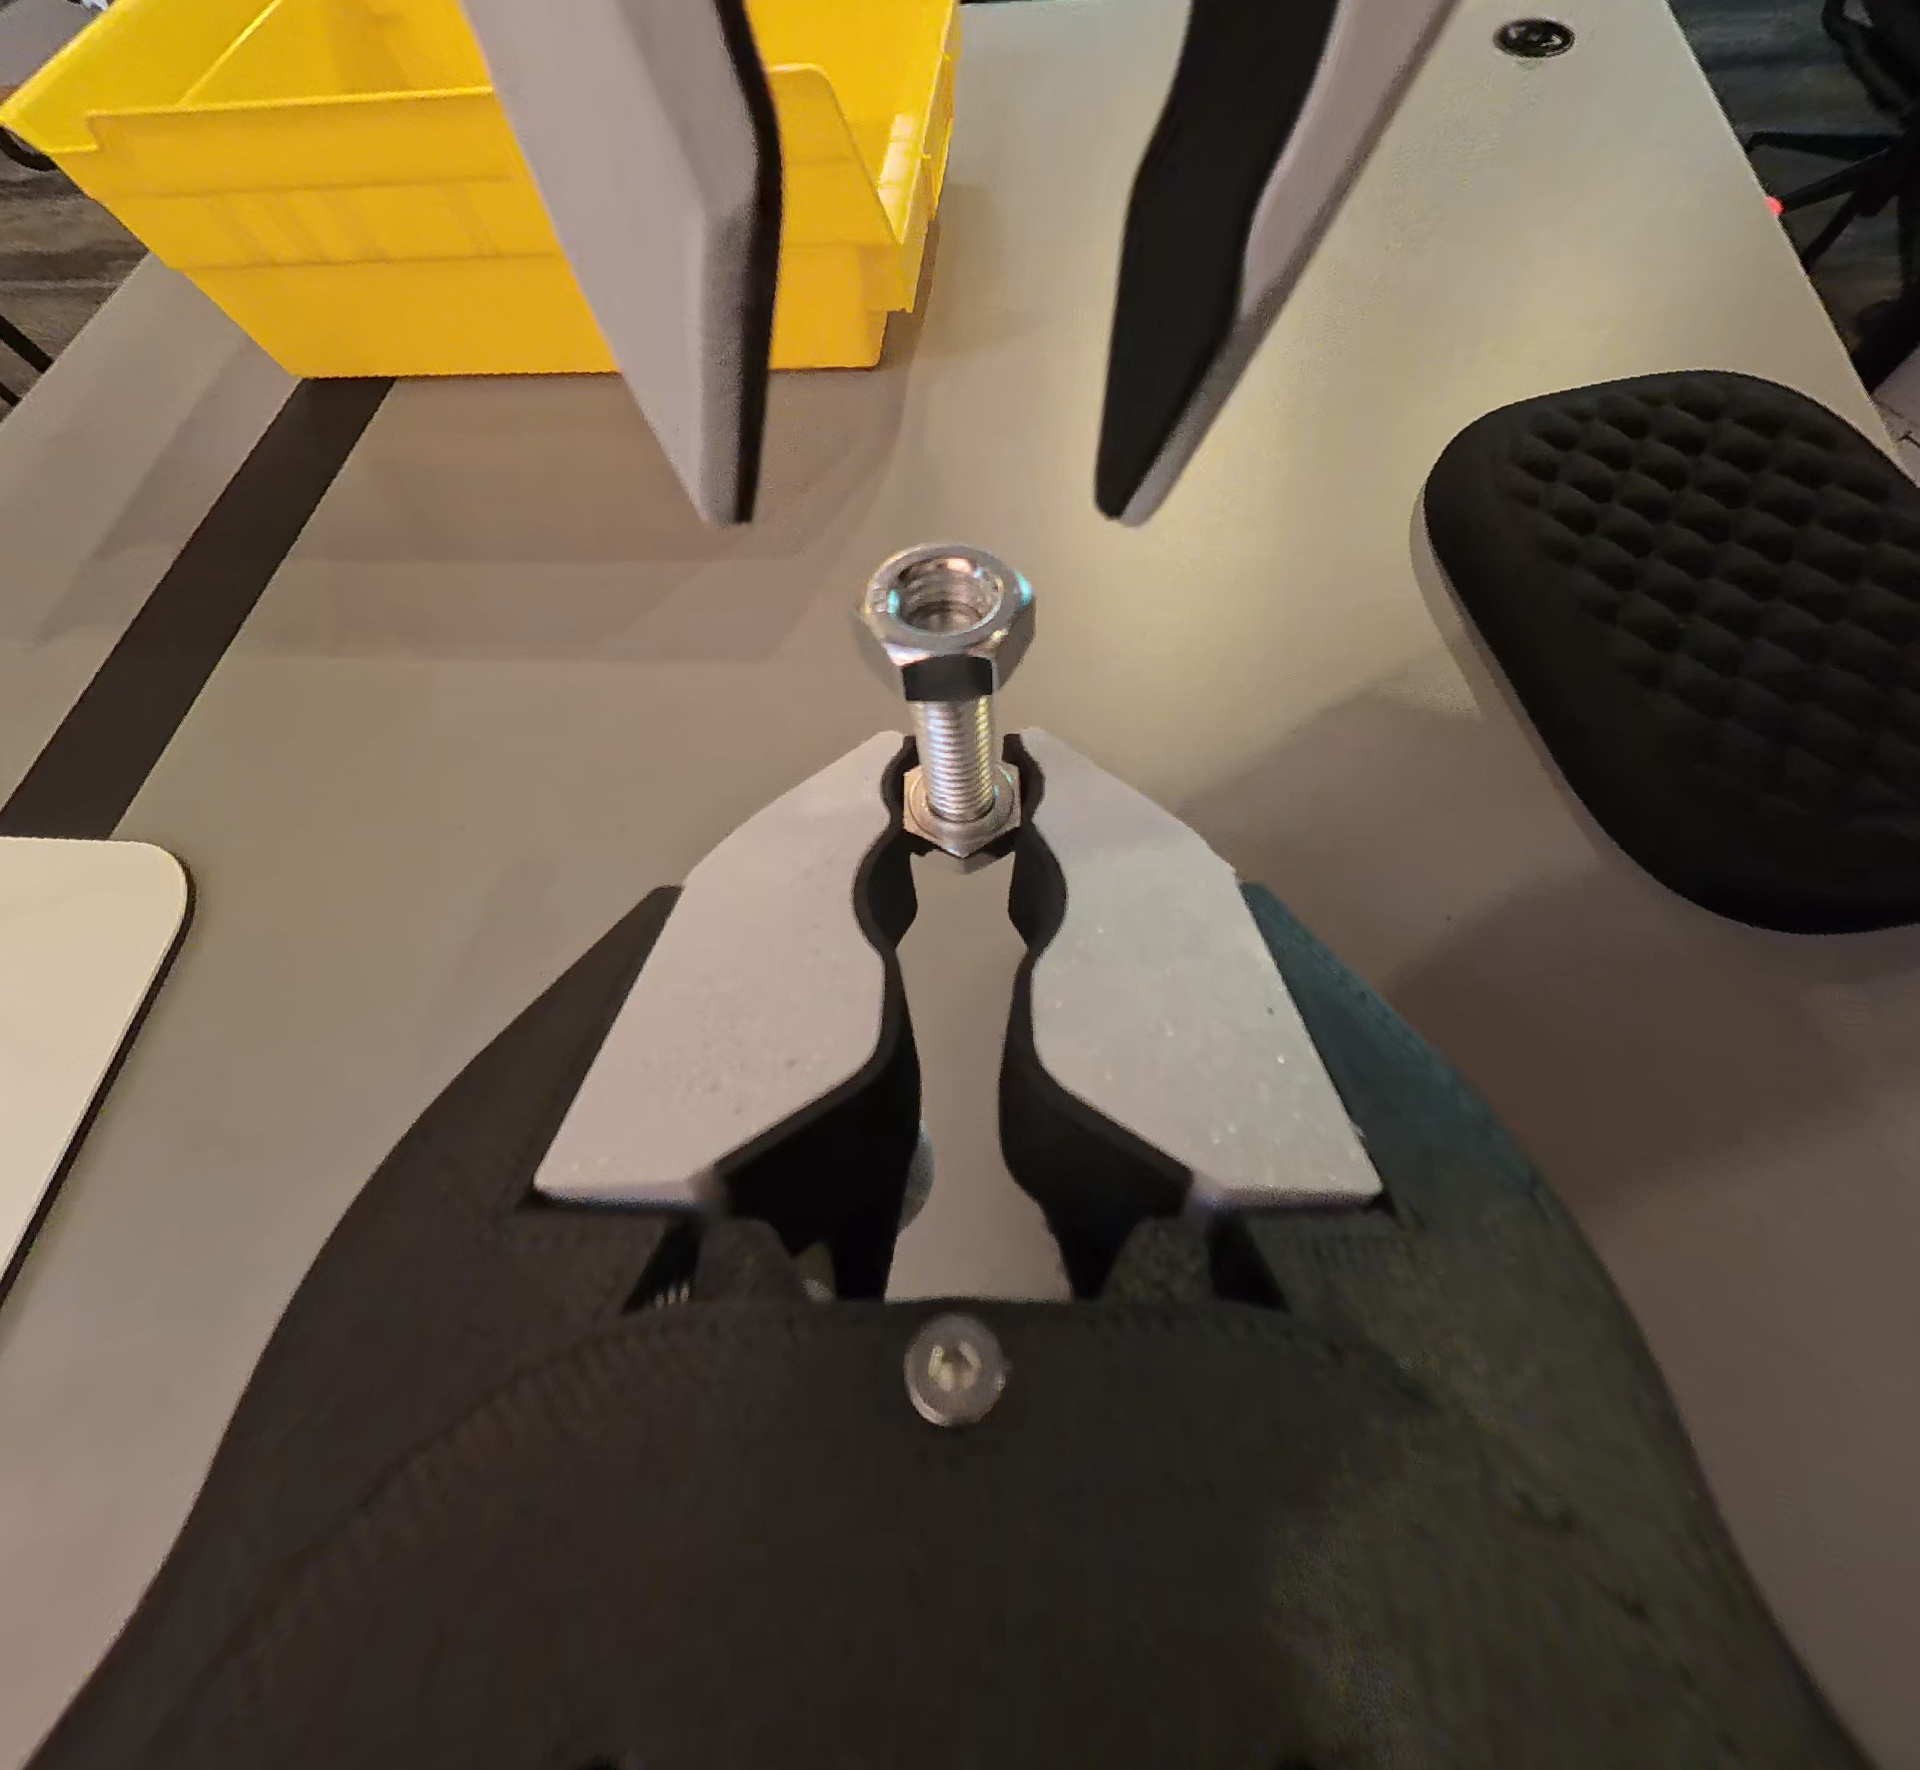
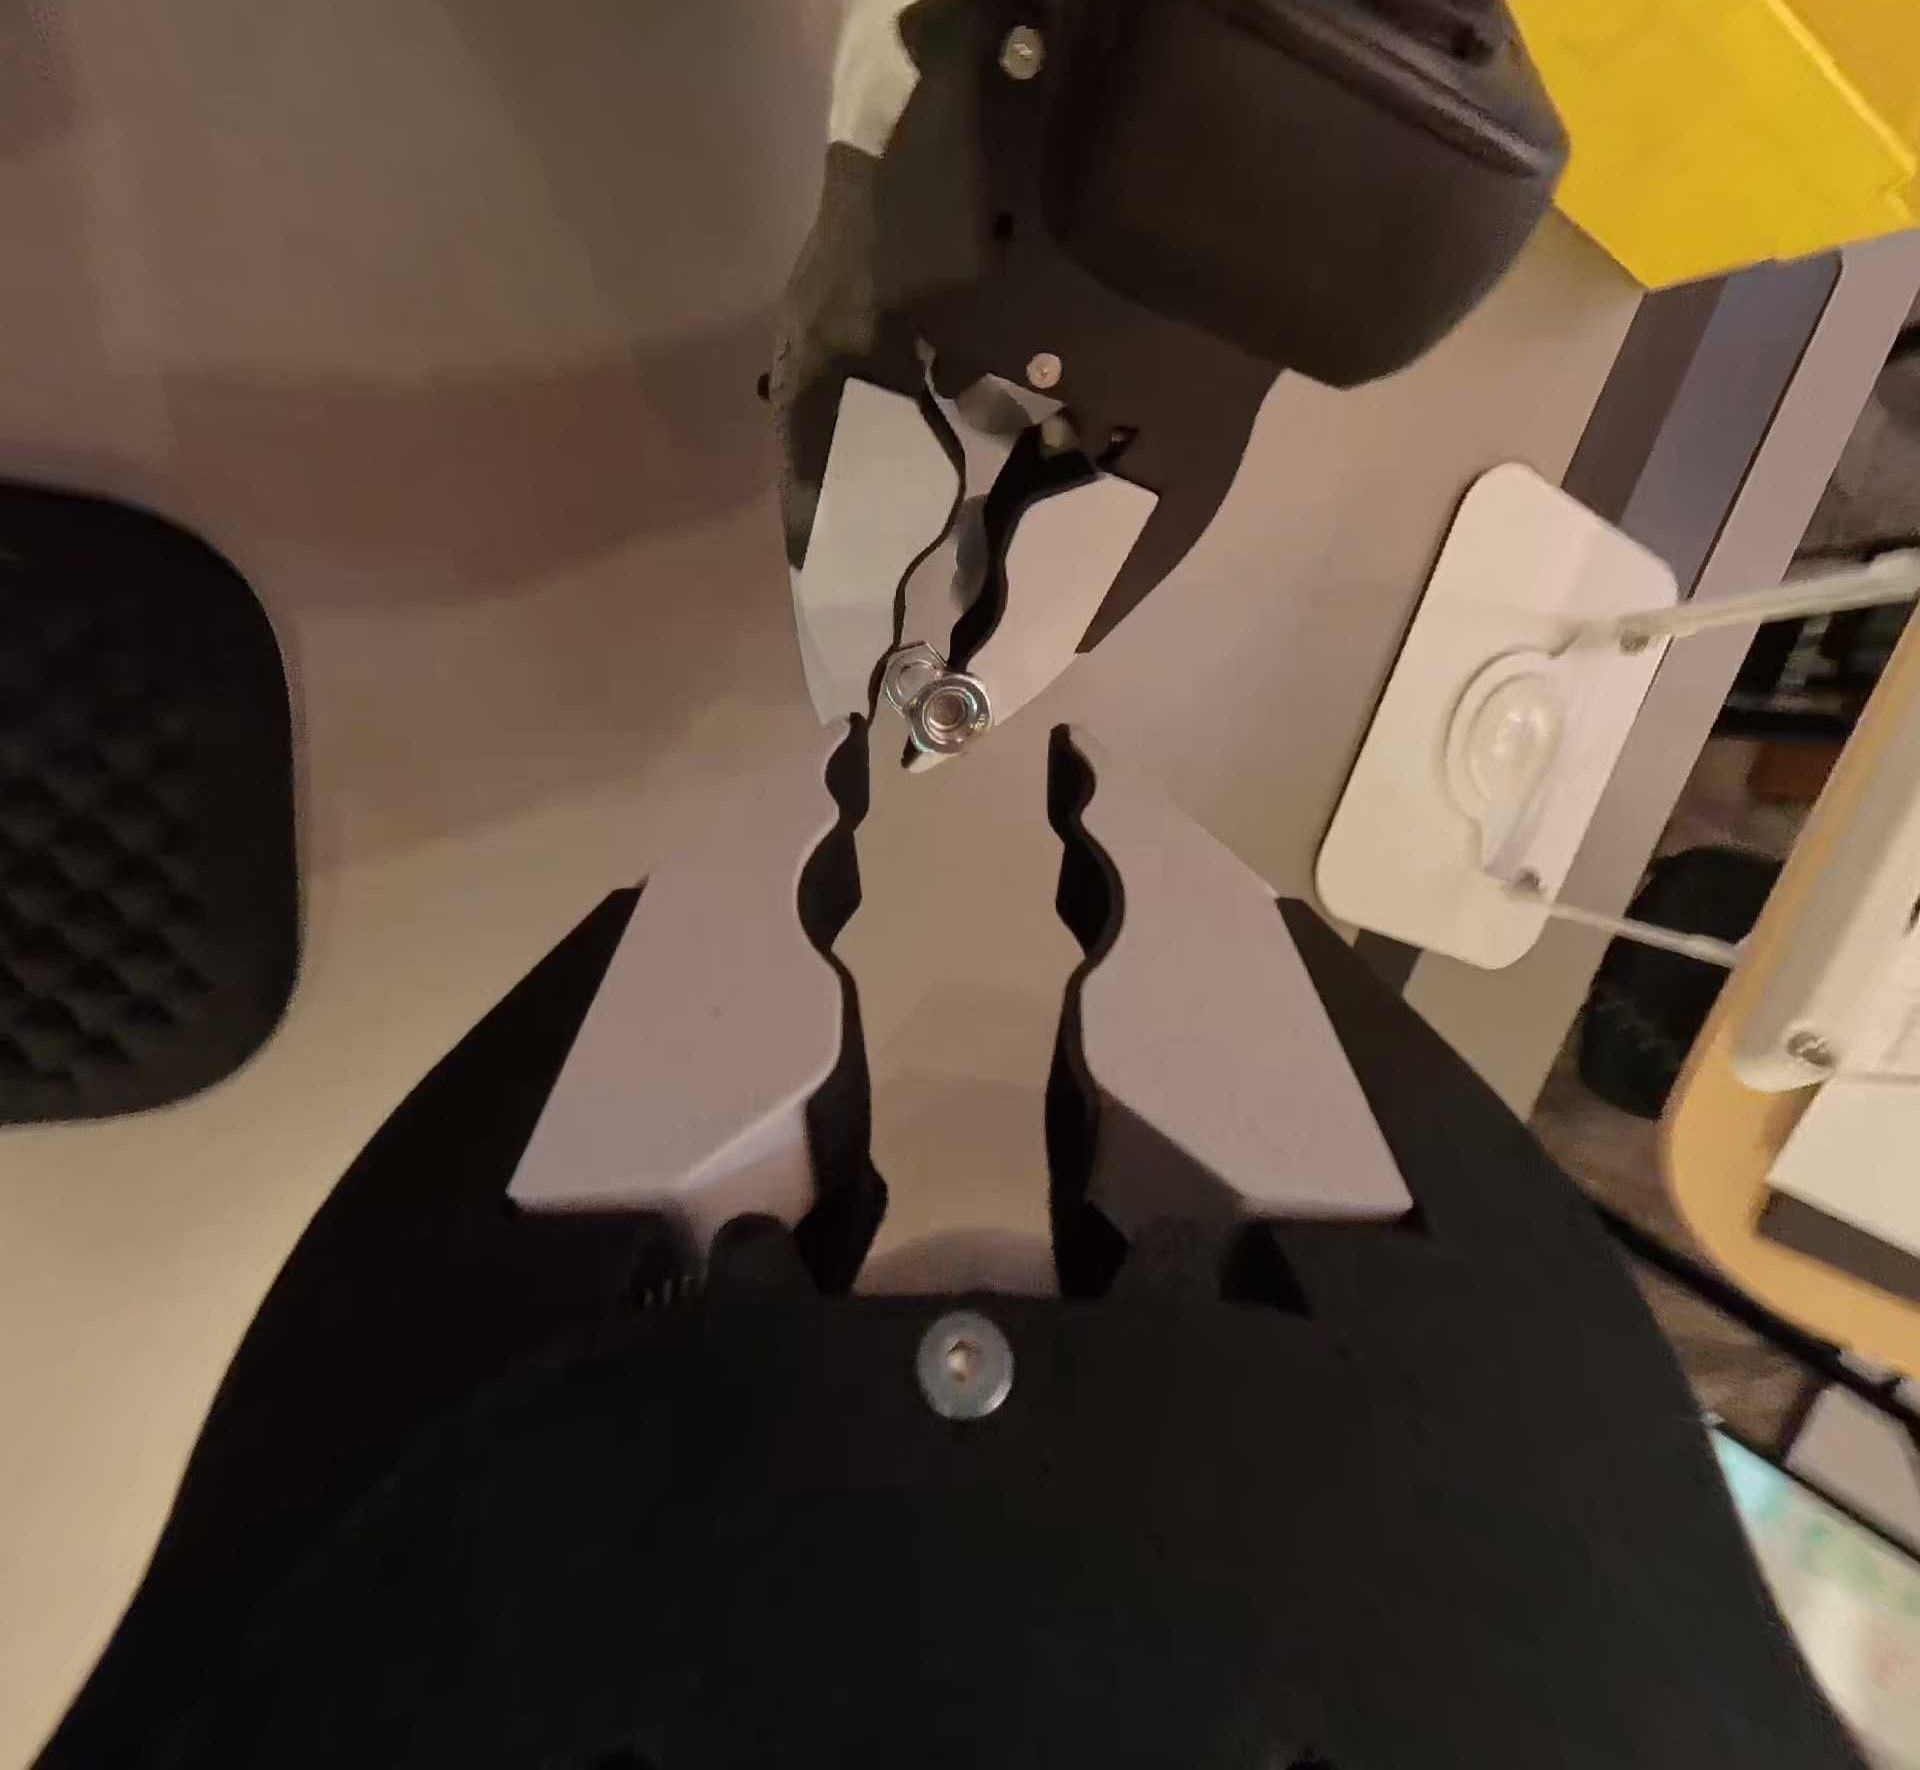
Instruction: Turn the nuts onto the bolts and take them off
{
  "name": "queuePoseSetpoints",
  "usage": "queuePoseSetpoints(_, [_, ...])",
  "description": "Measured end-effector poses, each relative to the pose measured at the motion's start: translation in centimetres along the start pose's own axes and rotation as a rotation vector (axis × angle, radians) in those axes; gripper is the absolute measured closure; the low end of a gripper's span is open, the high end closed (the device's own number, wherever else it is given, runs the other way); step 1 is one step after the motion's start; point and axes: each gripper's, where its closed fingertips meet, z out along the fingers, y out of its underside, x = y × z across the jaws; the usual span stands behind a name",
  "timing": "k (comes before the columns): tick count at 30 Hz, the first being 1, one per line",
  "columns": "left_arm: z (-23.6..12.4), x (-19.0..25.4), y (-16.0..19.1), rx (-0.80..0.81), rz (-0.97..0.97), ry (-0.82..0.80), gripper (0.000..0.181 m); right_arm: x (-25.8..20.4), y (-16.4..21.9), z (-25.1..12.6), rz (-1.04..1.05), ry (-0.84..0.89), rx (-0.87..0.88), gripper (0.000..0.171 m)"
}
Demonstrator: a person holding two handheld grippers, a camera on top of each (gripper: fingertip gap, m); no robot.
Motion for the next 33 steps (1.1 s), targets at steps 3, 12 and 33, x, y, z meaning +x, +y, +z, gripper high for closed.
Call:
queuePoseSetpoints(3, [0.0, 0.2, -0.1, -0.001, 0.008, 0.008, 0.167, -0.2, -0.1, -0.2, -0.077, -0.042, 0.004, 0.142])
queuePoseSetpoints(12, [0.0, 0.4, -0.2, 0.003, 0.018, 0.006, 0.167, -0.8, 0.0, 0.8, -0.125, -0.107, -0.015, 0.155])
queuePoseSetpoints(33, [0.5, -0.9, 0.4, -0.017, 0.006, -0.081, 0.167, -0.1, 1.3, 1.3, 0.591, -0.017, -0.074, 0.157])
